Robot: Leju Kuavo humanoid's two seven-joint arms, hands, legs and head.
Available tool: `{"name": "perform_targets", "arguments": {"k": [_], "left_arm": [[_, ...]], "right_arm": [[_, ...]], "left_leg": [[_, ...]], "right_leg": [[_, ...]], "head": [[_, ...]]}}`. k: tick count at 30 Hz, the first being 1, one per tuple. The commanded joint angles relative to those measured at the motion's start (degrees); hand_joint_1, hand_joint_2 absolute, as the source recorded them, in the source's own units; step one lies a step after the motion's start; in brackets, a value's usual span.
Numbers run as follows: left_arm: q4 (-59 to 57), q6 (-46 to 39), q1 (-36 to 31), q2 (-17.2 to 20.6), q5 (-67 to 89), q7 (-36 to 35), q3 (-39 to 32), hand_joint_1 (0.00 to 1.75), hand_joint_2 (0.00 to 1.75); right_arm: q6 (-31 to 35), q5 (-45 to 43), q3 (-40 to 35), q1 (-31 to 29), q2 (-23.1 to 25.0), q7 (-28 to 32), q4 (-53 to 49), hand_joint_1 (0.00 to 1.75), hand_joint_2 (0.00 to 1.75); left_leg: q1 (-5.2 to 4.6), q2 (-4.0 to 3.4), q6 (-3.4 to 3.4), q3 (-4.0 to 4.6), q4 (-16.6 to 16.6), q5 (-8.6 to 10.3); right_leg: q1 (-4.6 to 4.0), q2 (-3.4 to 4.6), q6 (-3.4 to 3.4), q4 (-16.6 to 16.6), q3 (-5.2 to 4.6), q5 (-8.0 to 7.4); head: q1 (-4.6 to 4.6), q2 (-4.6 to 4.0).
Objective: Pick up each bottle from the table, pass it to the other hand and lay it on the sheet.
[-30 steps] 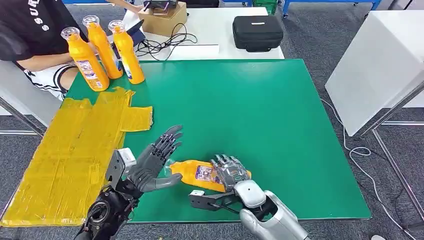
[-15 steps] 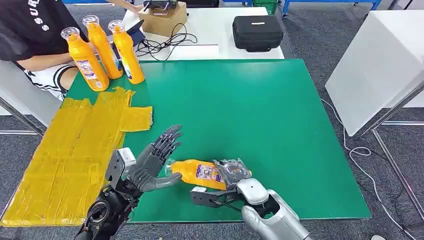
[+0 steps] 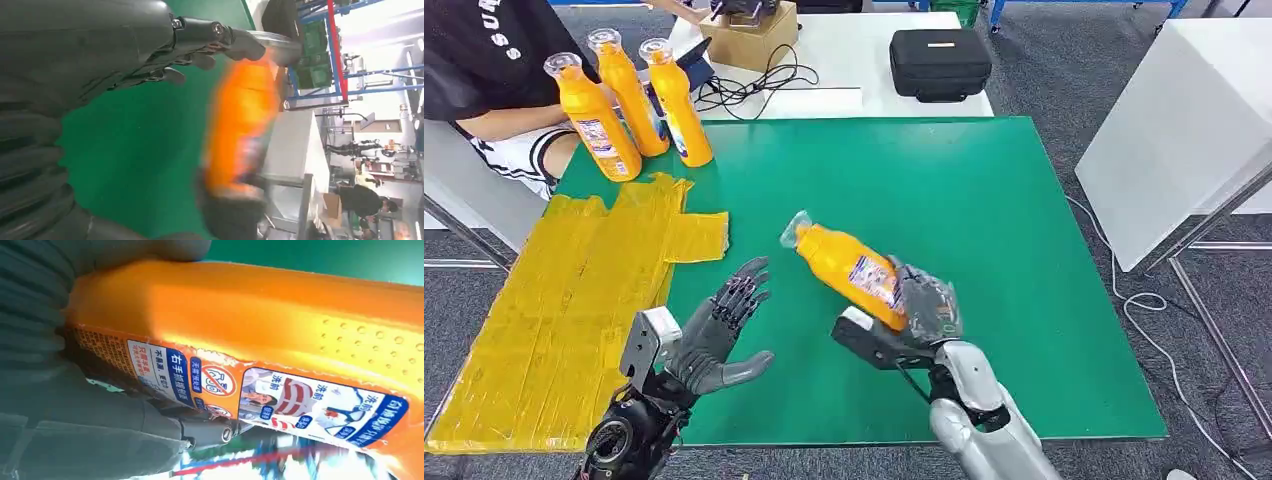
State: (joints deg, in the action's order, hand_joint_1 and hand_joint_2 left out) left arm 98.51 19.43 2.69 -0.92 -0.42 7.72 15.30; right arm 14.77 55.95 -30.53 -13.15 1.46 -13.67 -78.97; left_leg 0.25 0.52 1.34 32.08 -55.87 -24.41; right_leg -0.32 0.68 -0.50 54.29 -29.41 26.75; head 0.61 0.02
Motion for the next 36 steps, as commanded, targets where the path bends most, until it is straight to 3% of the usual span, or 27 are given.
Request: {"name": "perform_targets", "arguments": {"k": [1, 3, 6, 9, 12, 13, 16, 28, 36], "left_arm": [[0.2, 1.1, 0.3, -0.4, -0.7, 1.4, 0.2, 0.00, 1.75], [-0.6, 0.9, -0.3, 0.1, -1.1, 1.8, 1.0, 0.00, 1.75], [-2.7, 0.3, -1.9, 2.2, -2.3, 3.2, 3.0, 0.00, 1.75], [-3.3, 0.2, -2.1, 2.3, -2.4, 3.4, 2.9, 0.00, 1.75], [-4.4, 0.3, -3.0, 3.6, -3.3, 4.2, 4.0, 0.00, 1.75], [-5.0, 0.5, -3.5, 4.0, -3.8, 4.5, 4.5, 0.00, 1.75], [-5.5, 0.7, -4.1, 4.3, -4.4, 4.8, 5.2, 0.00, 1.75], [-5.1, 0.8, -4.5, 4.8, -4.9, 4.7, 5.8, 0.00, 1.75], [-5.3, 1.5, -5.4, 4.4, -5.1, 4.4, 7.3, 0.00, 1.75]], "right_arm": [[17.0, -19.0, 8.9, 8.1, -1.0, 19.2, -13.2, 1.75, 1.75], [19.7, -21.2, 8.2, 8.8, -1.0, 22.8, -13.5, 1.75, 1.75], [16.5, -30.3, 4.9, 8.6, -2.5, 29.3, -13.9, 1.75, 1.75], [16.5, -30.4, 4.9, 8.5, -2.4, 29.4, -13.5, 1.75, 1.75], [1.9, -45.1, 2.9, 7.4, -3.7, 30.3, -13.4, 1.75, 1.75], [-0.5, -46.3, 2.6, 7.1, -4.0, 30.4, -12.6, 1.75, 1.75], [-4.9, -45.9, 0.3, 5.3, -3.7, 29.8, -8.3, 1.75, 1.75], [-8.6, -45.1, -2.1, 2.9, -3.1, 27.9, -4.4, 1.75, 1.75], [-6.8, -40.1, -3.9, 0.5, -2.3, 25.8, -1.7, 1.75, 1.75]], "left_leg": [[0.00, 0.19, -0.02, 0.01, 0.0, -0.04], [0.02, 0.14, -0.02, -0.02, 0.0, -0.06], [0.01, 0.09, -0.04, -0.01, 0.0, -0.04], [0.01, 0.10, -0.04, -0.02, 0.0, -0.02], [0.04, 0.01, -0.07, -0.14, 0.0, -0.10], [0.02, -0.01, -0.03, -0.03, 0.0, -0.03], [0.01, 0.00, -0.03, -0.06, 0.1, -0.02], [0.01, -0.08, -0.03, 0.03, 0.0, -0.02], [0.04, -0.10, -0.06, -0.09, 0.1, -0.07]], "right_leg": [[0.00, -0.26, -0.07, 0.0, 0.08, 0.09], [-0.01, -0.22, -0.08, -0.1, 0.11, 0.08], [-0.01, -0.17, -0.07, 0.0, 0.07, 0.06], [-0.01, -0.21, -0.06, -0.1, 0.06, 0.05], [-0.03, -0.17, -0.10, -0.1, 0.18, 0.09], [-0.01, -0.10, -0.05, -0.1, 0.04, 0.03], [-0.01, -0.10, -0.06, -0.1, 0.07, 0.02], [-0.01, -0.01, -0.04, -0.1, -0.01, 0.00], [-0.04, -0.04, -0.08, -0.1, 0.13, 0.03]], "head": [[0.04, 0.00], [0.04, 0.00], [0.02, 0.00], [0.02, 0.00], [0.02, 0.00], [0.04, 0.00], [0.02, 0.00], [0.02, 0.00], [0.02, 0.00]]}}
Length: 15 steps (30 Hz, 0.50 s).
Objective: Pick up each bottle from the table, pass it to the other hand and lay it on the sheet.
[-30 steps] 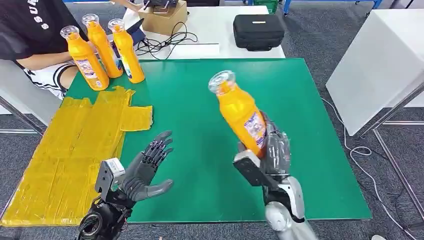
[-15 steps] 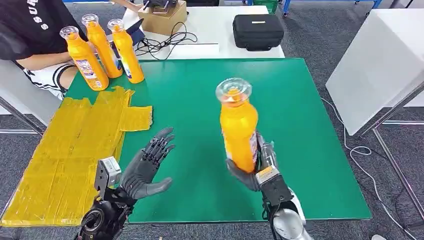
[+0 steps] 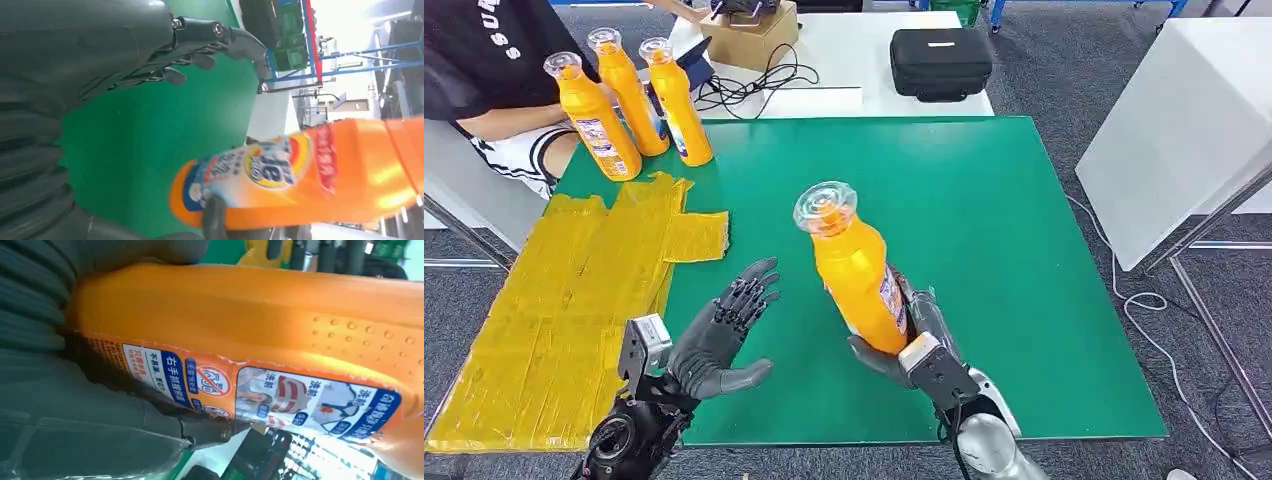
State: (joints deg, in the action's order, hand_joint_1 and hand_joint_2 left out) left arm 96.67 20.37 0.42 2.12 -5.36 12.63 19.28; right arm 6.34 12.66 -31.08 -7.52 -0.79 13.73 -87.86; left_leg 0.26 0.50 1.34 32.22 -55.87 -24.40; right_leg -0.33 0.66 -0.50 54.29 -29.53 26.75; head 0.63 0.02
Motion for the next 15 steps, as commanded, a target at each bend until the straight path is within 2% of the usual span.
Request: {"name": "perform_targets", "arguments": {"k": [1, 5, 10, 15], "left_arm": [[-3.7, 0.6, -3.4, 1.3, -0.2, -0.6, 3.4, 0.00, 1.75], [-4.1, 0.7, -3.9, 1.1, -0.4, -1.0, 3.4, 0.00, 1.75], [-4.9, 1.6, -5.2, 0.7, -0.8, -1.8, 4.5, 0.00, 1.75], [-5.8, 1.9, -6.6, 0.1, -1.4, -2.5, 5.5, 0.00, 1.75]], "right_arm": [[2.3, 4.3, -3.5, -5.3, -0.1, -2.1, 7.6, 1.75, 1.75], [2.8, 5.0, -3.7, -5.7, 0.2, -2.4, 8.2, 1.75, 1.75], [6.7, 12.9, -6.2, -7.2, 1.0, -5.5, 11.7, 1.75, 1.75], [7.9, 17.6, -8.6, -8.7, 2.2, -6.9, 14.7, 1.75, 1.75]], "left_leg": [[0.01, -0.03, -0.04, -0.16, 0.1, -0.03], [0.02, -0.03, -0.03, -0.16, 0.0, -0.05], [0.01, -0.07, -0.05, -0.18, 0.1, -0.04], [0.03, -0.09, -0.05, -0.19, 0.1, -0.05]], "right_leg": [[0.00, -0.04, -0.07, -0.1, 0.17, 0.02], [-0.02, -0.03, -0.07, -0.1, 0.18, 0.02], [-0.01, -0.01, -0.07, -0.1, 0.19, 0.01], [-0.03, 0.00, -0.06, -0.1, 0.19, 0.01]], "head": [[0.02, 0.00], [0.00, 0.00], [0.00, 0.00], [0.02, 0.00]]}}
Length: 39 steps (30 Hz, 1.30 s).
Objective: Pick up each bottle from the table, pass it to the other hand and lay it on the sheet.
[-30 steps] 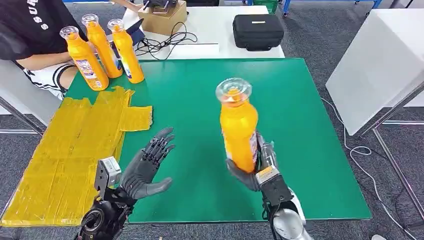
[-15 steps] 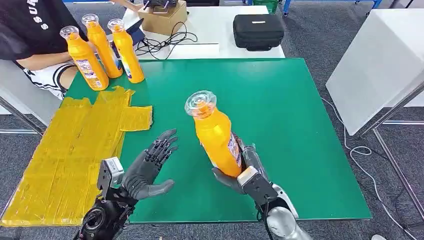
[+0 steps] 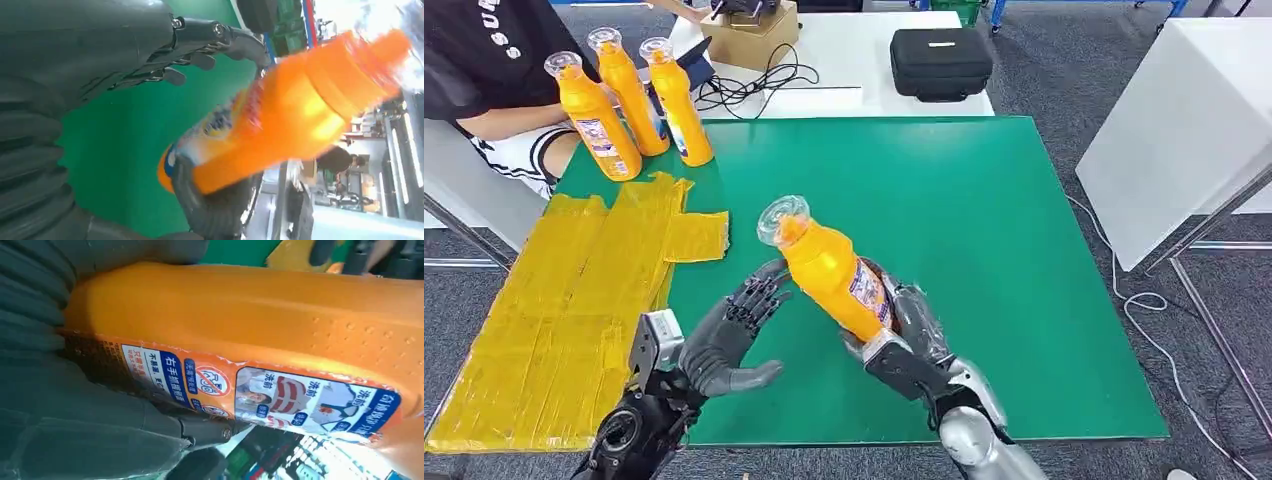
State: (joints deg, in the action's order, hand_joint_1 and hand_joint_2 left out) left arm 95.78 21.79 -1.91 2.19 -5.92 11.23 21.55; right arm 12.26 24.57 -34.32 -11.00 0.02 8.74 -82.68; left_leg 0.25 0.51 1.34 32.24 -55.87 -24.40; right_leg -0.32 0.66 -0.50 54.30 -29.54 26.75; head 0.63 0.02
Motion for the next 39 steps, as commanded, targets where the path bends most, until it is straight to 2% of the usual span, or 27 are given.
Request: {"name": "perform_targets", "arguments": {"k": [1, 7, 15, 23, 31, 36, 39], "left_arm": [[-5.1, 0.5, -4.7, -0.5, -1.5, -1.8, 3.3, 0.00, 1.75], [-5.0, 0.6, -5.7, -1.9, -1.7, -3.2, 2.9, 0.00, 1.75], [-5.2, 0.7, -5.6, -1.8, -1.8, -3.2, 2.8, 0.00, 1.75], [-7.2, 0.7, -6.4, -2.0, -1.8, -3.1, 1.4, 0.00, 1.75], [-8.7, 0.8, -7.1, -2.1, -2.1, -2.4, 1.7, 0.00, 1.75], [-8.7, 0.9, -7.1, -2.1, -2.1, -2.4, 1.7, 0.00, 1.75], [-8.4, 1.0, -7.1, -2.1, -2.3, -2.1, 1.8, 0.00, 1.75]], "right_arm": [[2.4, 7.4, -6.3, -5.9, 1.9, -2.2, 10.6, 1.75, 1.75], [3.0, 9.9, -8.9, -9.2, 4.8, -2.3, 15.0, 1.75, 1.75], [3.2, 10.3, -9.3, -9.4, 4.7, -2.0, 15.2, 1.75, 1.75], [2.1, 12.2, -12.8, -11.8, 7.0, -1.9, 19.0, 1.75, 1.75], [-9.5, 1.4, -15.5, -13.8, 9.1, 1.1, 20.8, 1.75, 1.75], [-10.3, 0.4, -15.5, -13.6, 9.5, 1.2, 20.4, 1.75, 1.75], [-15.1, -3.4, -15.9, -14.1, 9.1, 1.7, 20.1, 1.75, 1.75]], "left_leg": [[0.04, -0.10, -0.07, -0.24, 0.0, -0.07], [0.02, -0.07, -0.03, -0.10, 0.0, -0.02], [0.04, -0.01, -0.04, -0.21, 0.0, -0.07], [0.02, -0.01, -0.04, -0.12, 0.0, -0.01], [0.04, 0.03, -0.05, -0.20, 0.0, -0.06], [0.07, -0.02, -0.06, -0.16, 0.0, -0.07], [0.02, 0.03, -0.04, -0.10, 0.0, -0.03]], "right_leg": [[-0.04, -0.01, -0.08, -0.1, 0.24, 0.03], [-0.02, 0.01, -0.05, 0.0, 0.08, 0.01], [-0.04, -0.09, -0.09, -0.1, 0.23, 0.05], [-0.02, -0.07, -0.04, -0.1, 0.11, 0.02], [-0.04, -0.14, -0.09, 0.0, 0.21, 0.08], [-0.06, -0.10, -0.08, 0.0, 0.18, 0.07], [-0.02, -0.11, -0.08, 0.0, 0.12, 0.06]], "head": [[0.00, 0.00], [0.00, 0.00], [0.00, 0.00], [0.00, 0.00], [0.04, 0.00], [0.02, 0.00], [0.02, 0.00]]}}
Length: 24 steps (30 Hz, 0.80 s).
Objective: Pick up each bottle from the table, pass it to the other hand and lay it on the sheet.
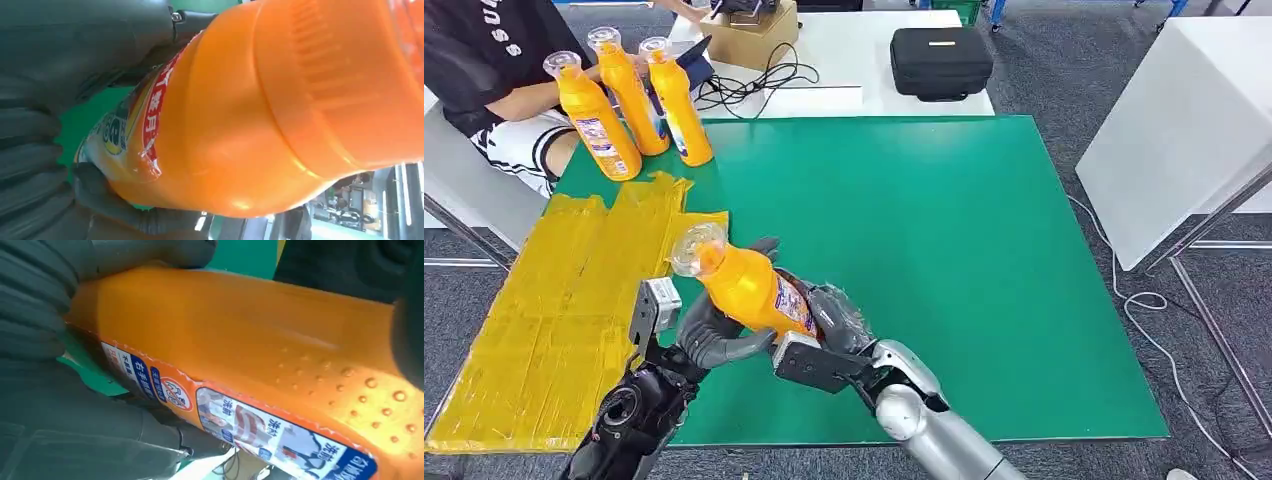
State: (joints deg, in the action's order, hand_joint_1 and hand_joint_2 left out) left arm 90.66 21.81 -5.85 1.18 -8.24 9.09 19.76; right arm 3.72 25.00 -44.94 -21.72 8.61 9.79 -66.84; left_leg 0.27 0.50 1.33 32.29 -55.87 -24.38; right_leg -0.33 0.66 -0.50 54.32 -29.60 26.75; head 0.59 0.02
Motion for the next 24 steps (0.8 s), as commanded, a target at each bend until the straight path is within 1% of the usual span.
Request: {"name": "perform_targets", "arguments": {"k": [1, 4, 7, 9, 10, 11, 12, 16, 21, 23, 24], "left_arm": [[-3.2, 1.0, -3.2, -1.1, 0.0, 0.1, 3.6, 0.00, 1.75], [-3.2, 1.0, -3.4, -1.1, 0.0, 0.0, 3.6, 0.00, 1.75], [-3.3, 1.0, -3.5, -1.2, 0.0, 0.0, 3.5, 0.00, 1.75], [-3.1, 0.9, -3.2, -1.3, 0.1, 0.3, 3.0, 0.00, 1.75], [-3.1, 0.8, -3.1, -1.4, 0.2, 0.5, 2.8, 0.03, 1.75], [-3.0, 0.7, -3.0, -1.3, 0.2, 0.6, 2.7, 1.64, 1.75], [-3.0, 0.7, -3.0, -1.3, 0.2, 0.6, 2.7, 1.75, 1.75], [-2.9, 0.8, -2.5, -1.1, 0.2, 1.1, 2.2, 1.75, 1.75], [-3.6, 1.0, -2.7, -1.2, 0.2, 1.3, 2.0, 1.75, 1.75], [-3.9, 1.1, -2.9, -1.4, 0.1, 1.4, 2.0, 1.75, 1.75], [-3.9, 1.1, -2.9, -1.4, 0.1, 1.4, 2.0, 1.75, 1.75]], "right_arm": [[-6.7, -4.0, -5.3, -3.5, 0.5, 0.6, 4.3, 1.75, 1.75], [-6.9, -4.2, -5.3, -3.8, 0.7, 0.6, 4.4, 1.75, 1.75], [-7.0, -4.3, -5.3, -4.0, 0.8, 0.6, 4.7, 1.75, 1.75], [-6.9, -4.3, -5.5, -4.1, 0.7, 0.6, 5.0, 1.75, 1.75], [-6.9, -4.3, -5.5, -4.1, 0.8, 0.6, 5.1, 1.75, 1.75], [-6.9, -4.3, -5.5, -4.0, 0.8, 0.6, 5.0, 1.75, 1.75], [-6.9, -4.3, -5.5, -4.0, 0.8, 0.6, 5.0, 1.75, 1.75], [-6.7, -4.4, -5.3, -3.7, 0.4, 0.1, 3.8, 1.75, 1.75], [-6.7, -4.3, -5.0, -3.7, 0.4, -0.6, 3.5, 1.75, 1.75], [-6.5, -4.1, -4.9, -3.8, 0.4, -0.8, 3.6, 1.75, 1.75], [-6.5, -4.1, -4.9, -3.8, 0.4, -0.8, 3.6, 1.75, 1.75]], "left_leg": [[0.00, 0.01, -0.02, -0.10, 0.0, -0.04], [-0.01, 0.03, -0.02, -0.06, 0.0, -0.03], [0.04, 0.08, -0.05, -0.19, 0.0, -0.08], [0.01, 0.02, -0.02, -0.08, 0.0, -0.03], [0.01, 0.01, -0.03, -0.14, 0.0, -0.06], [0.01, 0.02, -0.02, -0.10, 0.0, -0.04], [0.04, 0.02, -0.04, -0.18, 0.0, -0.09], [0.00, 0.01, -0.01, -0.08, 0.0, -0.02], [0.03, 0.02, -0.03, -0.18, 0.0, -0.08], [-0.01, 0.03, -0.01, -0.07, 0.0, -0.01], [0.03, 0.05, -0.03, -0.18, 0.0, -0.08]], "right_leg": [[0.00, -0.08, -0.07, 0.0, 0.13, 0.04], [0.01, -0.10, -0.05, 0.0, 0.08, 0.04], [-0.04, -0.19, -0.08, -0.1, 0.25, 0.09], [-0.01, -0.09, -0.05, 0.0, 0.10, 0.03], [0.00, -0.11, -0.08, 0.0, 0.16, 0.06], [-0.01, -0.10, -0.05, 0.0, 0.12, 0.04], [-0.04, -0.13, -0.09, 0.0, 0.23, 0.08], [0.01, -0.08, -0.05, 0.0, 0.08, 0.03], [-0.03, -0.13, -0.09, -0.1, 0.22, 0.07], [0.02, -0.10, -0.05, 0.0, 0.08, 0.03], [-0.03, -0.16, -0.09, -0.1, 0.23, 0.08]], "head": [[0.02, 0.00], [0.09, 0.00], [0.04, 0.00], [0.06, 0.00], [0.04, 0.00], [0.02, 0.00], [0.06, 0.00], [0.04, 0.00], [0.04, 0.00], [0.04, 0.00], [0.04, 0.00]]}}
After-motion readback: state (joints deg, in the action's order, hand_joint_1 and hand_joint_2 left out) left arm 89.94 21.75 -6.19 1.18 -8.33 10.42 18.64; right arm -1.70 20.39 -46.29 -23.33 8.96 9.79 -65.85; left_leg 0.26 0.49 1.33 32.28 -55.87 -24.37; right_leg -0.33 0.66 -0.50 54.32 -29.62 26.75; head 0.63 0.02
